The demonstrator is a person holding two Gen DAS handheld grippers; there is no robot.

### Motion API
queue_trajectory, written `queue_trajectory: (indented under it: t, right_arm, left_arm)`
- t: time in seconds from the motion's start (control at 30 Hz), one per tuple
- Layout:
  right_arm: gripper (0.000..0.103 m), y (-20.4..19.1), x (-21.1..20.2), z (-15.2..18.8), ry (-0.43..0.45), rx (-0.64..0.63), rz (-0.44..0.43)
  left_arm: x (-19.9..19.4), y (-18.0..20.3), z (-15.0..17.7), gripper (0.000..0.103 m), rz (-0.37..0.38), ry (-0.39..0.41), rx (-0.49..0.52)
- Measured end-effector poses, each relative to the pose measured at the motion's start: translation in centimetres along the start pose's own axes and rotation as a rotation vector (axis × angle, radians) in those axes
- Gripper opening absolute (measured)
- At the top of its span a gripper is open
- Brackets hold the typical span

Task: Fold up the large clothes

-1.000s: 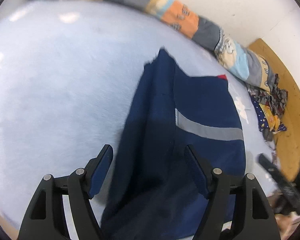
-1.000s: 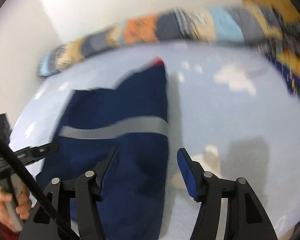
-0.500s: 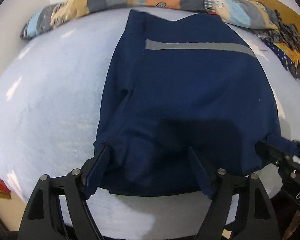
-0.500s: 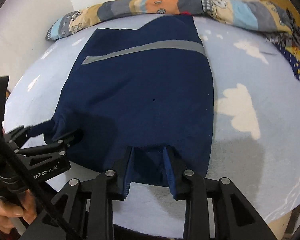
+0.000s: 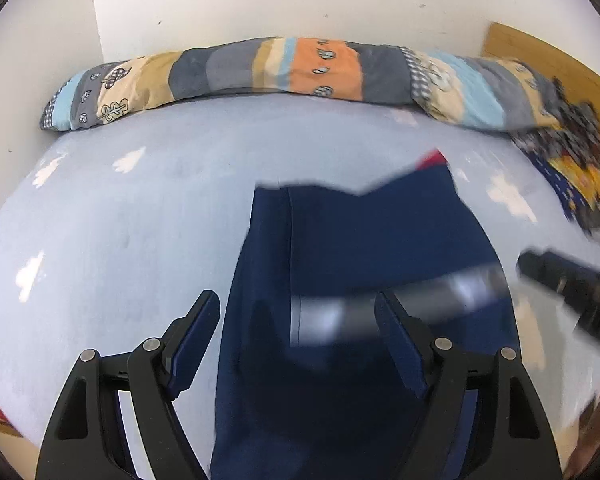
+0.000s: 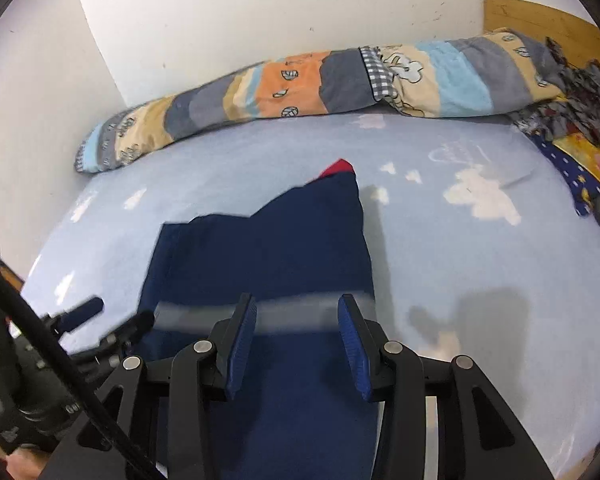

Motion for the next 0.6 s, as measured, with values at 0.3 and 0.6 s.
queue_trajectory:
  t: [0.3,0.6]
  right_arm:
    - [0.047,-1.8,13.1,-4.1,-0.136,-0.047,0.123]
    - [0.054,-0.8,10.8,-3.7,-0.097,-0.008,0.021]
  left_arm:
    - [13.5,-2.8,-3.6,0.082,0.043,-0.208,-0.119]
    - [10.1,-2.5,-3.2,0.087,0.093,-0.138,-0.107]
Point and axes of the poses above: each gripper's, at about its wrist camera, not at the fingertips, and x roughly the way its jaws point, y to its right, z to its underside, the point moved 1 cm from there along x, roughly the way its jaws point, and after that the axes turned 10 degrees about x, right-handed, at the moved point
